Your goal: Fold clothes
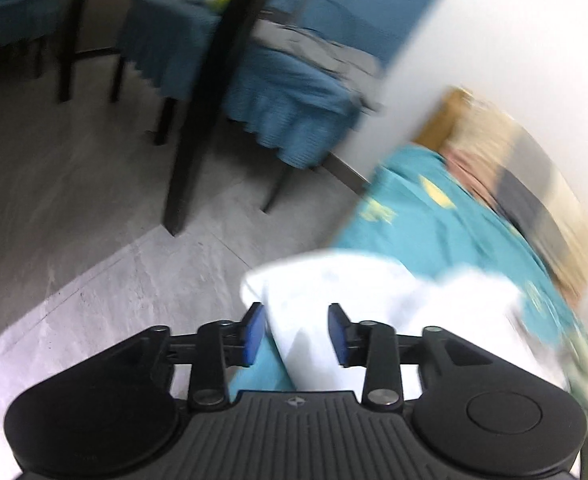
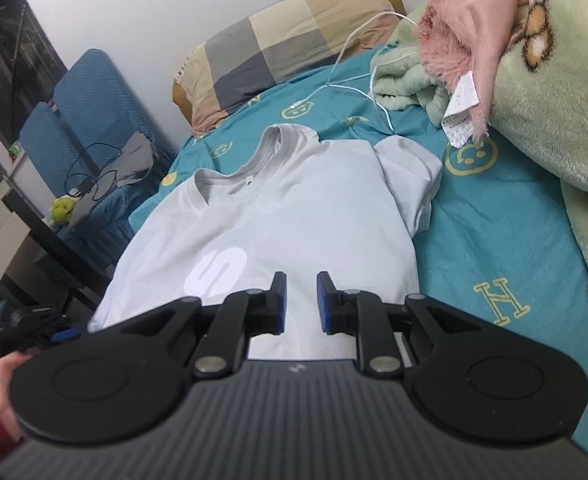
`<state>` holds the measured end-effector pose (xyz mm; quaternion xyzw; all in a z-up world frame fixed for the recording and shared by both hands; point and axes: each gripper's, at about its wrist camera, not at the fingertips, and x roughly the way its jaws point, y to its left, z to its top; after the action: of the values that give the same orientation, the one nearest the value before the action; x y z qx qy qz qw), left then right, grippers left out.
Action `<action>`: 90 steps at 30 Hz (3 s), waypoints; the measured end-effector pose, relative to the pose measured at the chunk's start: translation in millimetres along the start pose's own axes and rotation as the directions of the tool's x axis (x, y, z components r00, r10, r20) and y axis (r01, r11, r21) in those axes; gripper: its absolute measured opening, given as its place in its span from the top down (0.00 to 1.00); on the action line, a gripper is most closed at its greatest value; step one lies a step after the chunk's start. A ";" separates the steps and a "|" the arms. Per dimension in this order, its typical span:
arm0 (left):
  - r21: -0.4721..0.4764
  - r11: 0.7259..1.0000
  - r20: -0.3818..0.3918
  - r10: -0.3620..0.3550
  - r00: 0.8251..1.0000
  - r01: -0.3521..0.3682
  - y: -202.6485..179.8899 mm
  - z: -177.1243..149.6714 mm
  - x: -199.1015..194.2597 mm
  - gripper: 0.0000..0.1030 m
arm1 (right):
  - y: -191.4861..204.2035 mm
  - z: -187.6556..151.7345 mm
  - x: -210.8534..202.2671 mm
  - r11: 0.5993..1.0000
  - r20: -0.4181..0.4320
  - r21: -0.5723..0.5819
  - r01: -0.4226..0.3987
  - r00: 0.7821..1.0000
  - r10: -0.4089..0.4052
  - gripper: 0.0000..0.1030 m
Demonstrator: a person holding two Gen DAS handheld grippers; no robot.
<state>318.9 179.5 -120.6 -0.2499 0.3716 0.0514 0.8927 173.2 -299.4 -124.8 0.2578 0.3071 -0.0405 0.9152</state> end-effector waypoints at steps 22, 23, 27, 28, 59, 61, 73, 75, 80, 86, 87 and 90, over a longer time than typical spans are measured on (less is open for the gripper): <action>0.292 0.954 -0.461 0.078 0.884 0.068 -14.7 -211.1 -180.3 0.28 | -41.0 -61.7 -93.1 0.992 -0.475 -0.129 0.012 0.877 -0.072 0.37; 0.296 0.953 -0.486 0.090 0.869 0.067 -13.7 -216.1 -179.5 0.29 | -38.6 -69.2 -91.4 0.988 -0.520 -0.152 -0.001 0.850 -0.079 0.37; 0.305 0.949 -0.532 0.096 0.841 0.084 -13.5 -223.9 -184.6 0.30 | -22.6 -94.0 -87.3 0.967 -0.652 -0.248 -0.054 0.748 -0.126 0.37; 0.313 0.946 -0.547 0.103 0.831 0.088 -14.9 -226.4 -183.9 0.31 | -16.4 -98.4 -86.3 0.958 -0.667 -0.279 -0.069 0.731 -0.141 0.38; -0.364 0.926 -0.288 -0.208 0.935 0.094 68.5 -90.0 -109.9 0.30 | 19.4 -101.9 -132.8 0.749 -0.687 -0.617 -0.240 0.629 -0.364 0.89; -0.367 0.925 -0.266 -0.208 0.941 0.100 59.8 -79.6 -89.0 0.30 | 27.6 -84.9 -133.8 0.774 -0.661 -0.593 -0.221 0.682 -0.312 0.71; -0.350 0.912 -0.165 -0.283 0.945 0.212 21.5 -69.9 26.9 0.62 | 72.6 -90.0 -69.1 0.929 -0.461 -0.299 -0.217 0.885 0.059 0.37; -0.288 0.928 -0.157 -0.290 0.944 0.237 11.9 -71.1 33.4 0.72 | 77.7 -94.8 -54.9 0.933 -0.458 -0.285 -0.220 0.886 0.069 0.37; -0.100 0.979 -0.117 -0.186 0.976 0.175 -3.8 -67.1 26.2 0.98 | 79.6 -100.6 -41.7 0.928 -0.468 -0.294 -0.227 0.881 0.067 0.37; 0.077 0.997 0.046 0.020 0.999 -0.023 -17.8 -33.6 -1.0 1.00 | 76.6 -103.5 -36.2 0.934 -0.457 -0.286 -0.212 0.887 0.062 0.37; 0.078 0.995 0.074 0.056 0.996 -0.062 -17.0 -26.0 -3.8 1.00 | 78.4 -106.8 -35.6 0.929 -0.460 -0.303 -0.213 0.887 0.053 0.37; 0.084 0.992 0.050 0.092 0.995 -0.096 -9.9 -16.7 -3.6 1.00 | 83.0 -117.3 -33.7 0.914 -0.477 -0.340 -0.222 0.878 0.036 0.37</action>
<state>308.4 163.1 -124.1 -0.1921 0.3641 0.0829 0.9076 101.8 -172.3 -147.7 0.0957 0.4988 0.1452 0.8491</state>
